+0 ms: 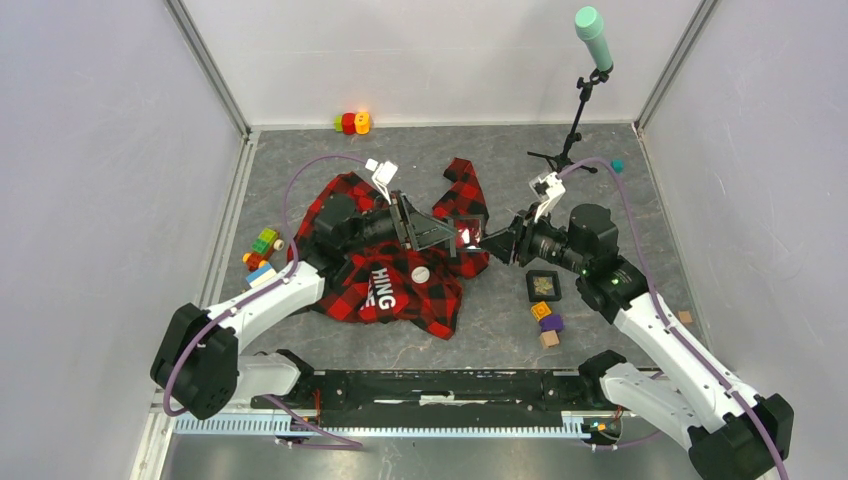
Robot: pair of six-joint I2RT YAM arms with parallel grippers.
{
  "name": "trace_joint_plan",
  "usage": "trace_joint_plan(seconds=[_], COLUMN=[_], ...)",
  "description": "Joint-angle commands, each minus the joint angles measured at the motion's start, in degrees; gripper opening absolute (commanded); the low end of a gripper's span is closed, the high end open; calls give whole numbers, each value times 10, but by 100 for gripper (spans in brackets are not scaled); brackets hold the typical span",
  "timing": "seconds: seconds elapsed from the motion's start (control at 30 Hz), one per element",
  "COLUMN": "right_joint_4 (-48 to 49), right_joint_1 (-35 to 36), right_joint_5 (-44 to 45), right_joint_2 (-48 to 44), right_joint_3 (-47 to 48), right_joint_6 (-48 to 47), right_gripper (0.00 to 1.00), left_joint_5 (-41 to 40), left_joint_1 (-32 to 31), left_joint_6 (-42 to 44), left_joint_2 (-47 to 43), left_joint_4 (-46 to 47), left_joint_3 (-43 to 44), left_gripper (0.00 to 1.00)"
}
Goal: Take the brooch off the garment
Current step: Open the brooch box.
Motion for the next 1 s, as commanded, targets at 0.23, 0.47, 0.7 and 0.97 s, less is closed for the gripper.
trace_joint_plan(seconds=[0.23,0.47,0.7,0.97], right_joint_4=[38,36,-8,-173], right_joint_1=[0,-16,-36,-40], right_joint_5=[-65,-78,-64,73], right_joint_2=[8,7,12,36], right_joint_3=[5,4,21,88], right_joint_6=[19,37,28,-57], right_gripper=[25,8,0,0], left_joint_5=[22,23,-3,-78], left_joint_1=[7,15,32,37], left_joint_6=[-38,-34,28,173], left_joint_2=[9,4,-28,-98], left_joint_4=[81,81,19,-164], left_joint_3=[-9,-15,-31,-32], left_gripper=[63,74,100,100])
